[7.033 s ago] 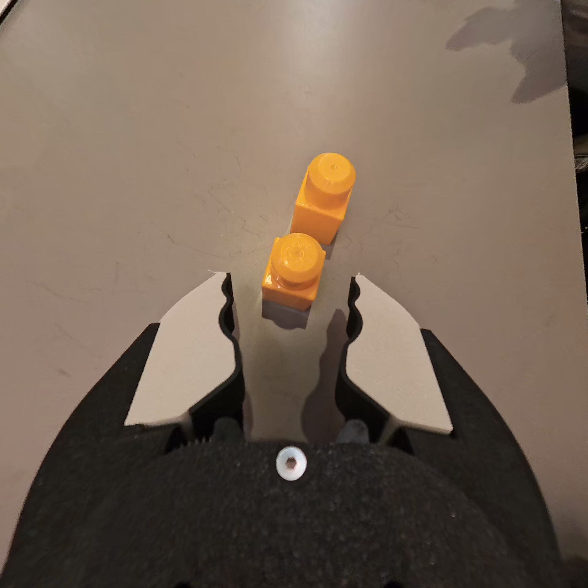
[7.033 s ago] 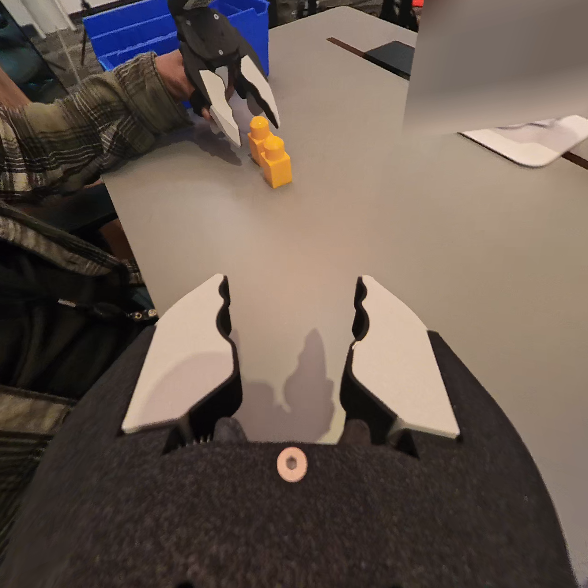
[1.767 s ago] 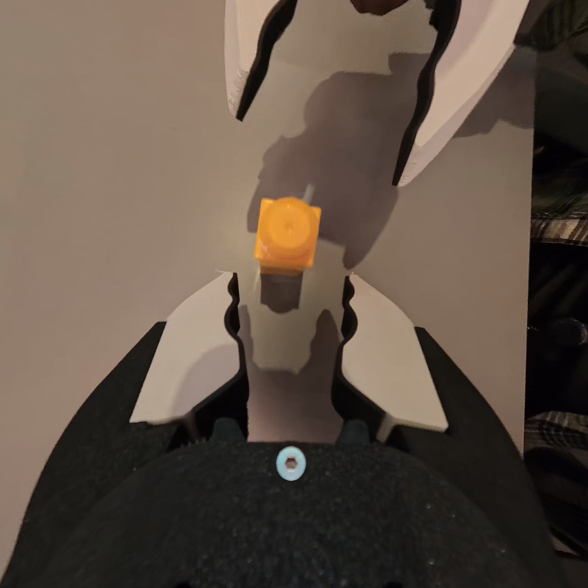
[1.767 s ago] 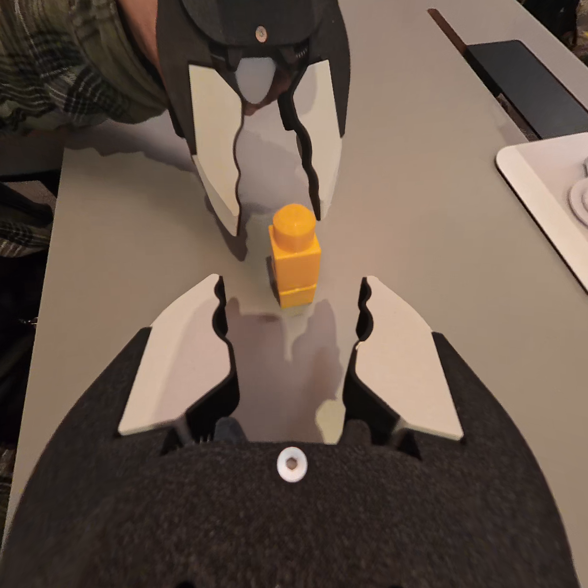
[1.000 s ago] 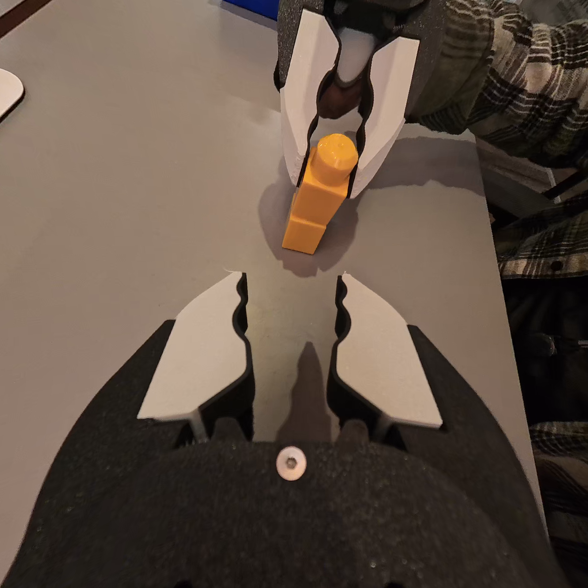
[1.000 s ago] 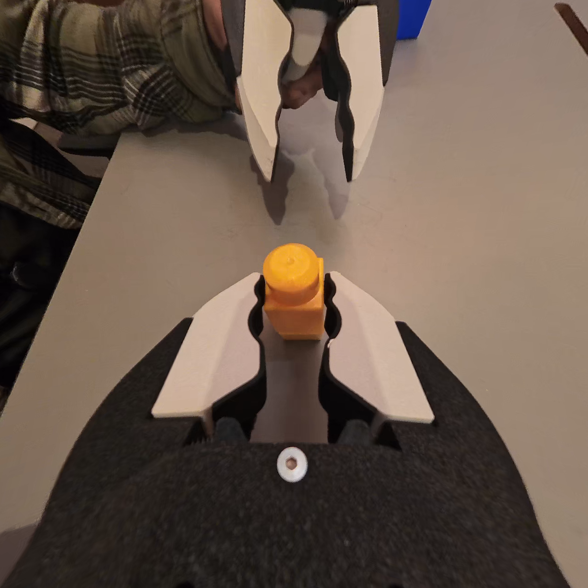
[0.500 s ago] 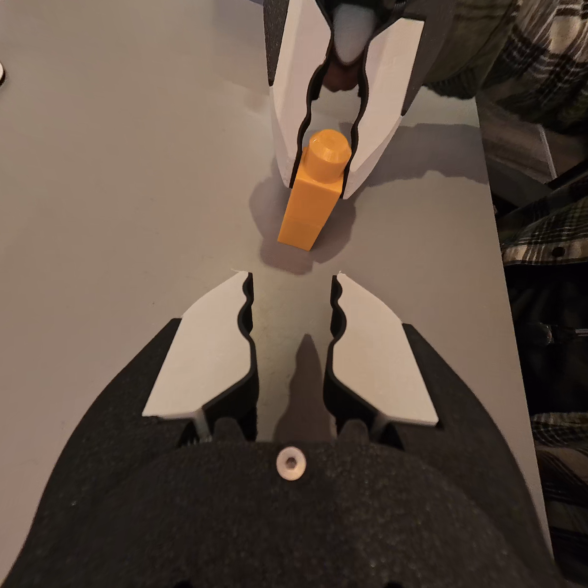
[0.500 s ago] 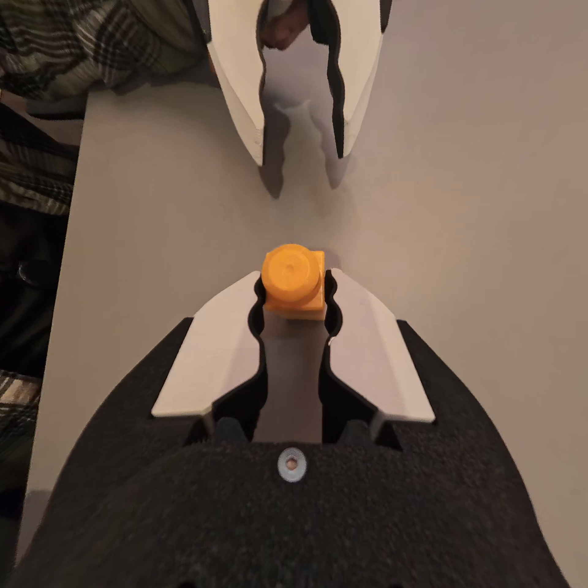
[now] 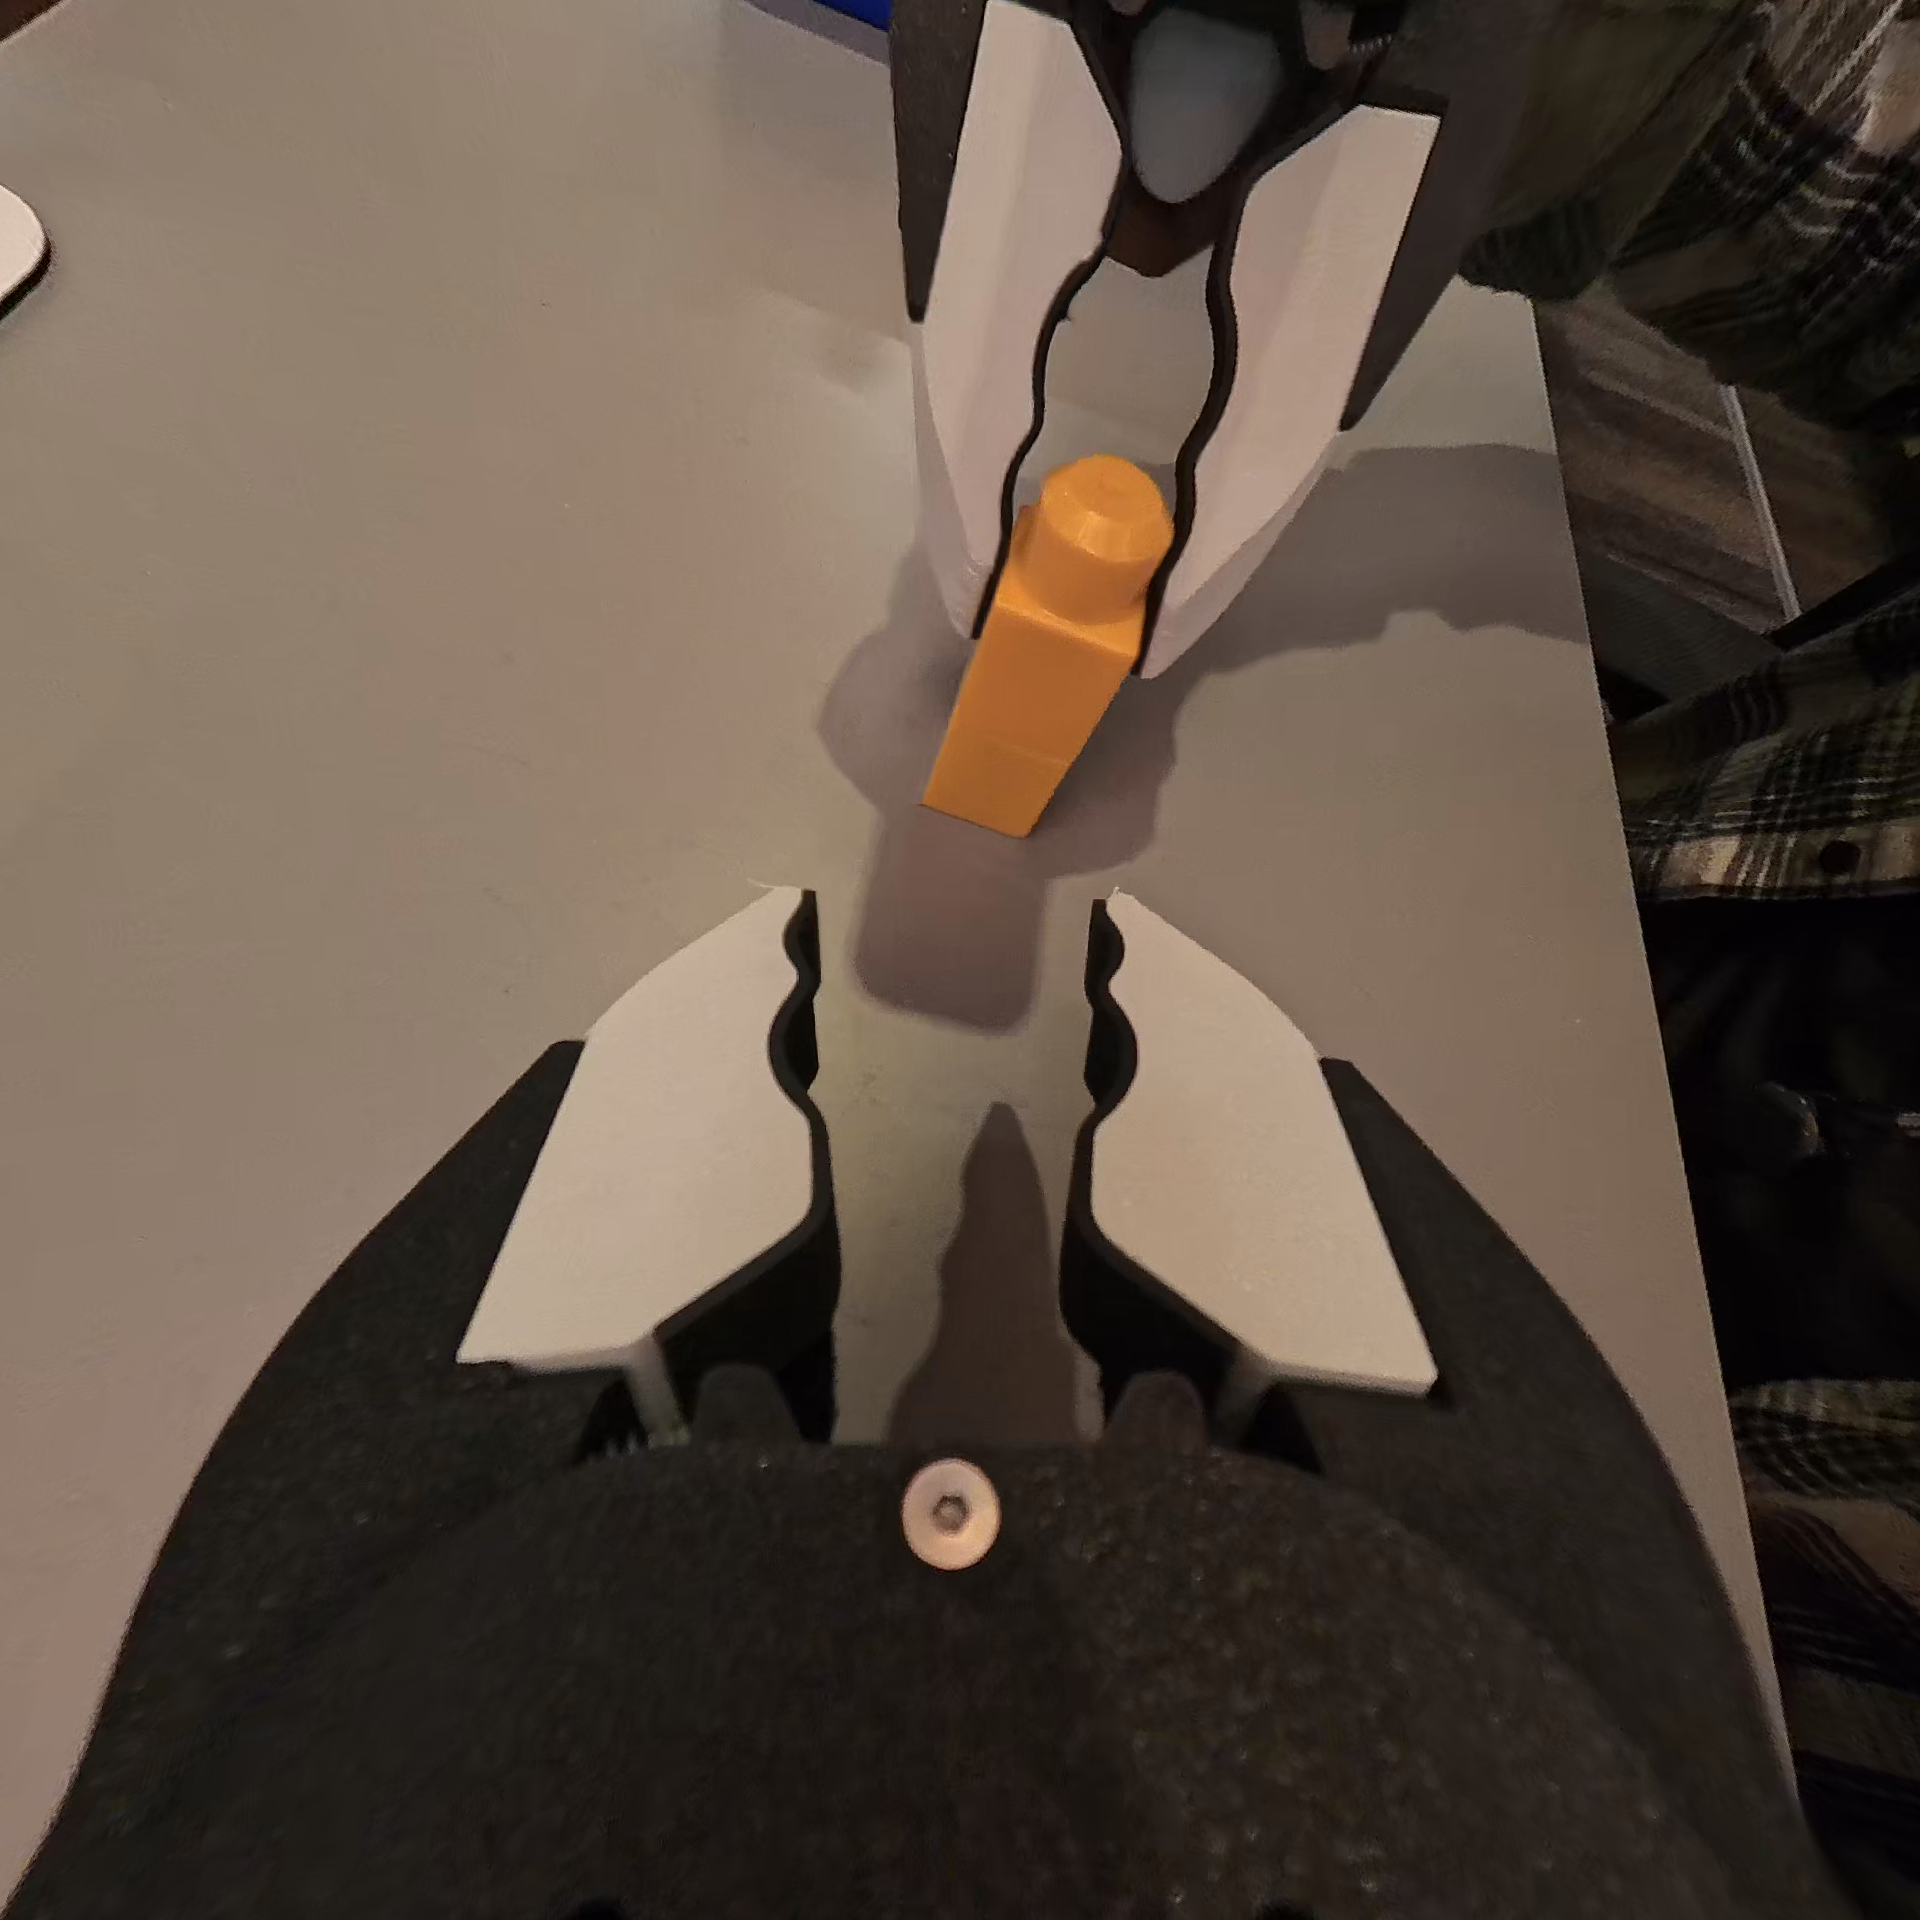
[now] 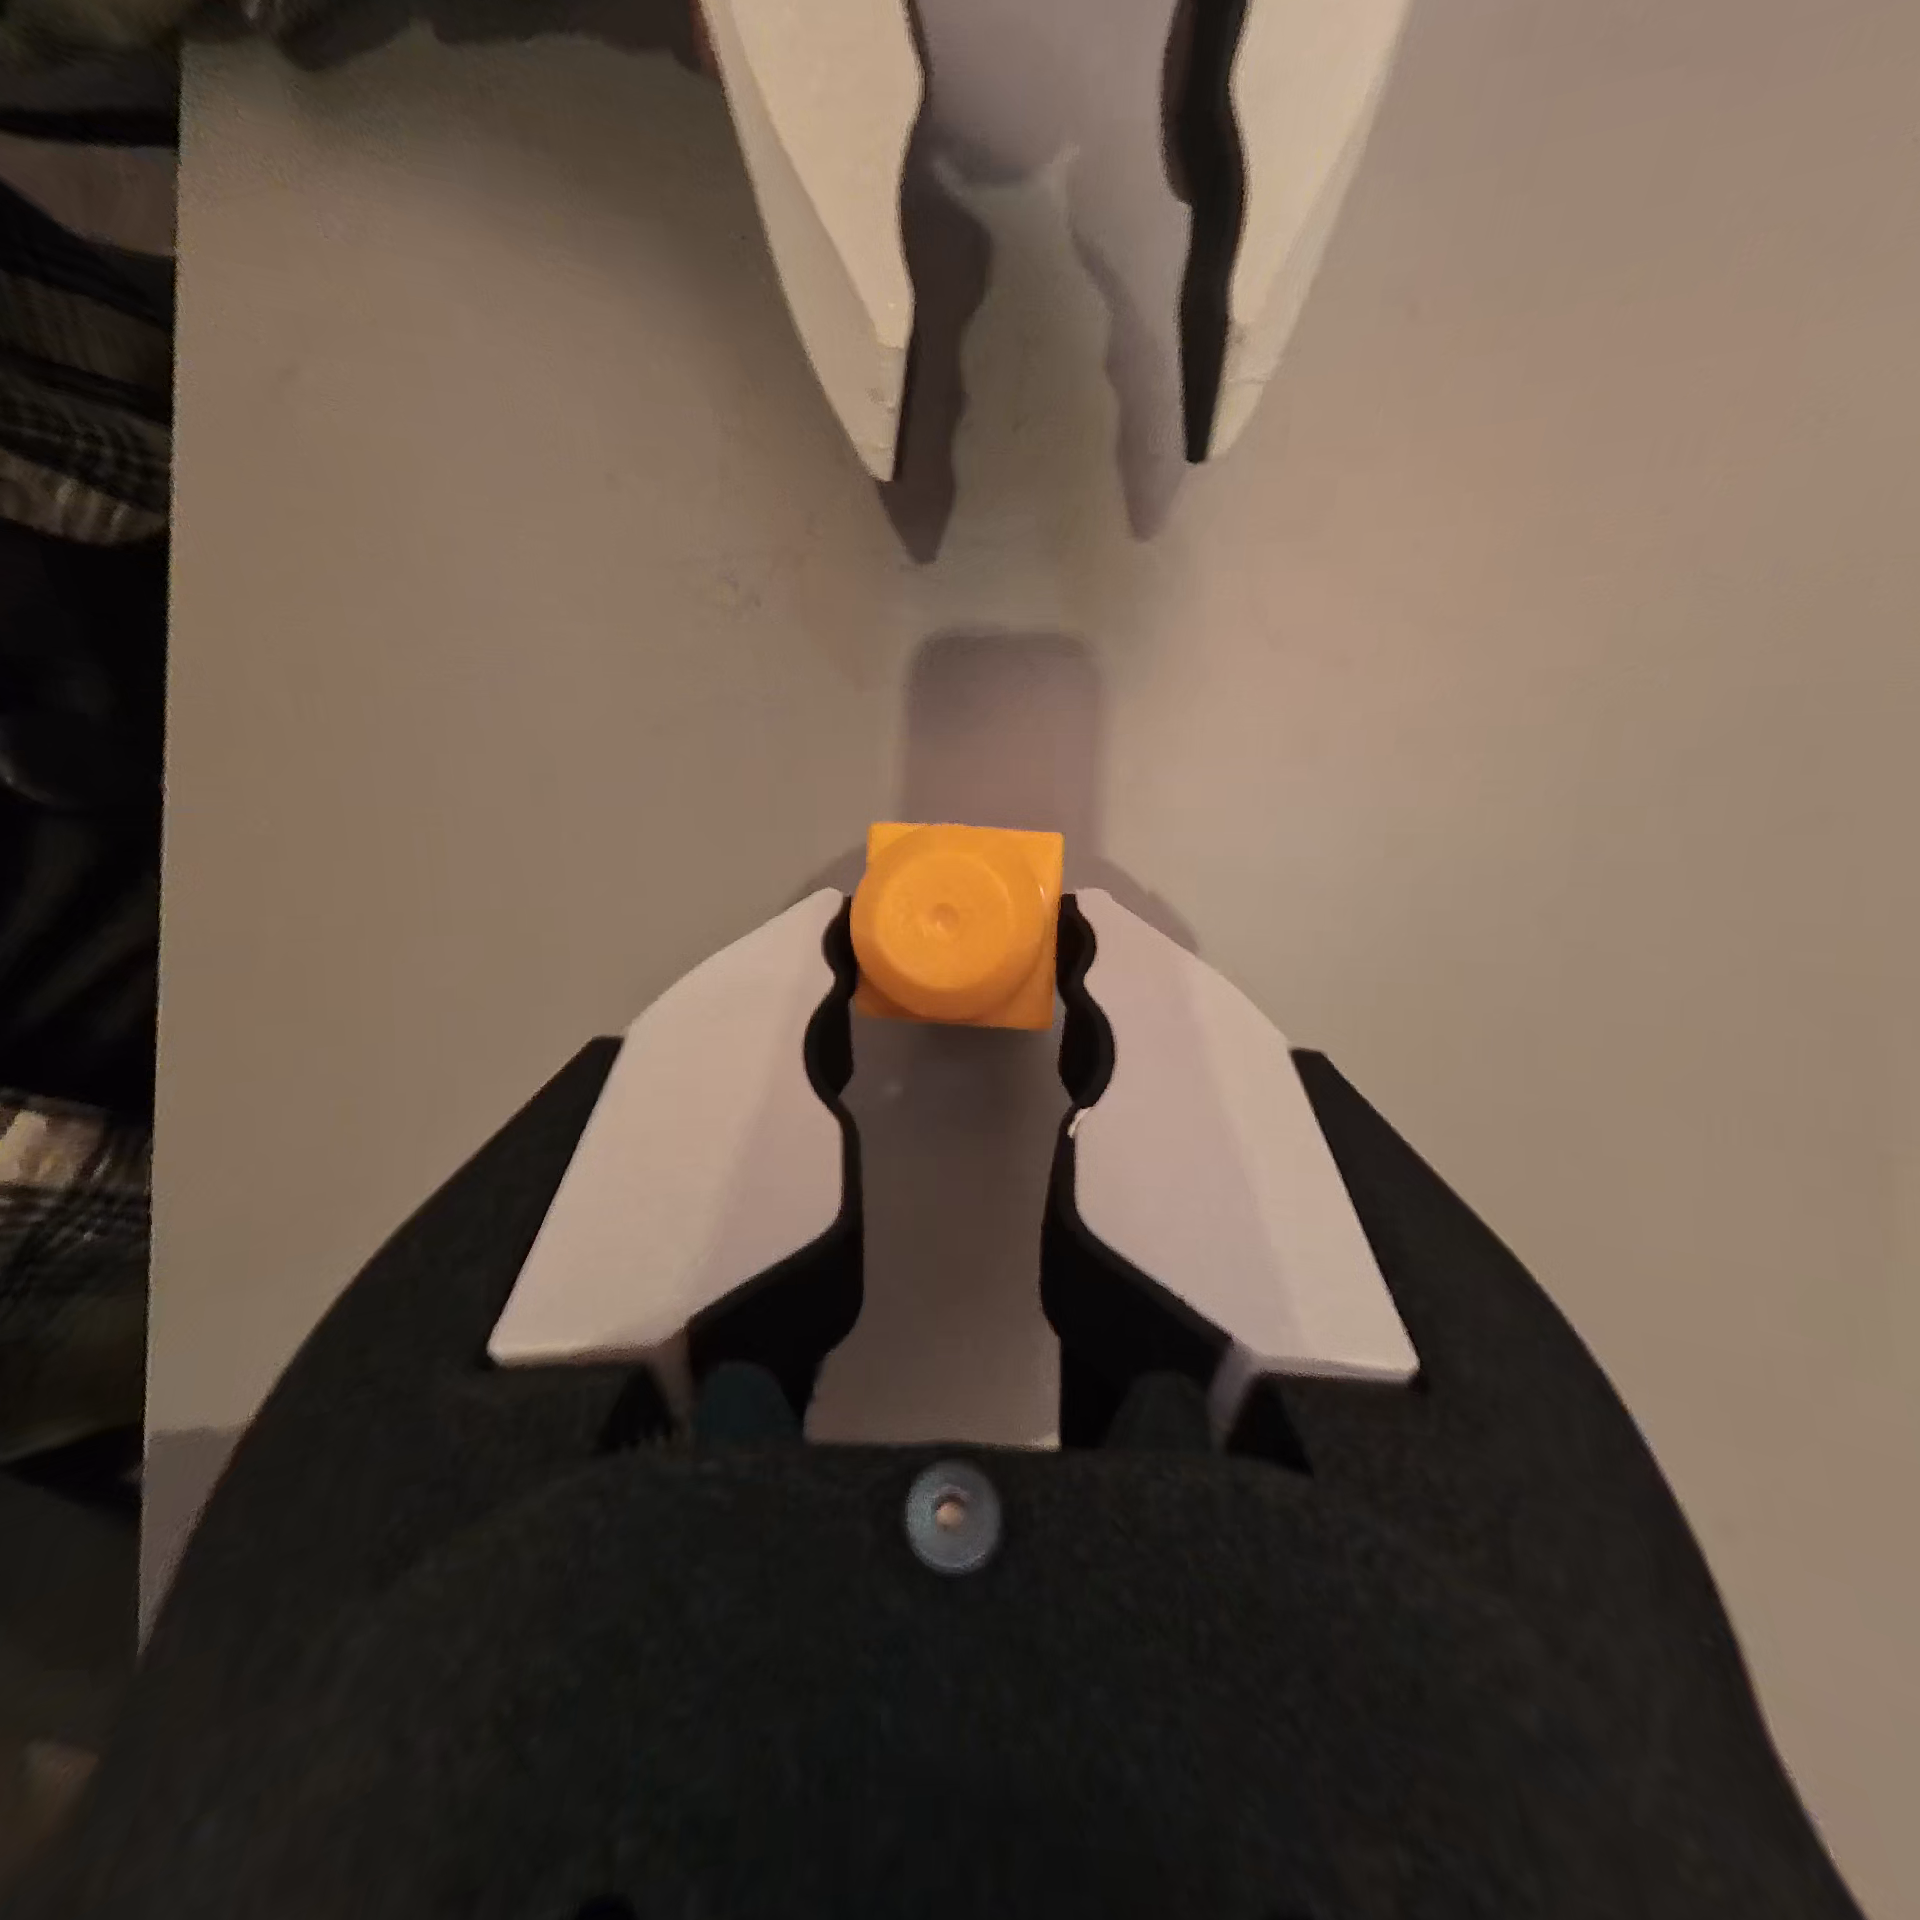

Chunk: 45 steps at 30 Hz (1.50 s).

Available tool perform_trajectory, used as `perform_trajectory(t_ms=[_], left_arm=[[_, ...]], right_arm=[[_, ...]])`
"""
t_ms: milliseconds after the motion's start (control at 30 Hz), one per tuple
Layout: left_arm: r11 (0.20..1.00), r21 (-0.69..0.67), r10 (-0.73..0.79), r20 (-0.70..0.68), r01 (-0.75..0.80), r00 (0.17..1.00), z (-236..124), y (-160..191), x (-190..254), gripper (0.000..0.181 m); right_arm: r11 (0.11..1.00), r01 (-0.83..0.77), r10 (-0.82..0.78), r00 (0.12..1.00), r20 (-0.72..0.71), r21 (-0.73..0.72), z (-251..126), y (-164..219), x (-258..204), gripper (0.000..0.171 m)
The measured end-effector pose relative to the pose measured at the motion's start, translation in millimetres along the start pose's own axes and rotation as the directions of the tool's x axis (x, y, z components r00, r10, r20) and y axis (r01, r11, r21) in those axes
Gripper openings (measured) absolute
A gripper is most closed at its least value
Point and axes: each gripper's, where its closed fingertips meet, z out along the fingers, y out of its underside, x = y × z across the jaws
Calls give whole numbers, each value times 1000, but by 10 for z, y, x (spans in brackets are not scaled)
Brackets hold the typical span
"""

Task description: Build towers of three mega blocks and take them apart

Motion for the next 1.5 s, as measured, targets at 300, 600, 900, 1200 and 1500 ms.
perform_trajectory(t_ms=[300,600,900,1200,1500], left_arm=[[994,110,1,85,-11,996,-187,-172,-103,56],[969,235,-20,396,-80,918,-1394,-484,229,61],[977,-46,-114,715,210,689,-3260,882,156,58],[880,-209,-141,742,427,655,-3620,1857,33,58],[838,-446,68,656,314,752,-3628,1943,-418,55]], right_arm=[[959,17,33,985,-169,284,-441,-328,-66,102],[826,-102,311,903,-297,554,-860,75,-536,87],[774,-117,370,881,-296,622,-805,330,-847,85],[768,-120,377,879,-293,629,-827,383,-862,80],[813,-135,377,863,-336,566,-782,451,-936,80]])
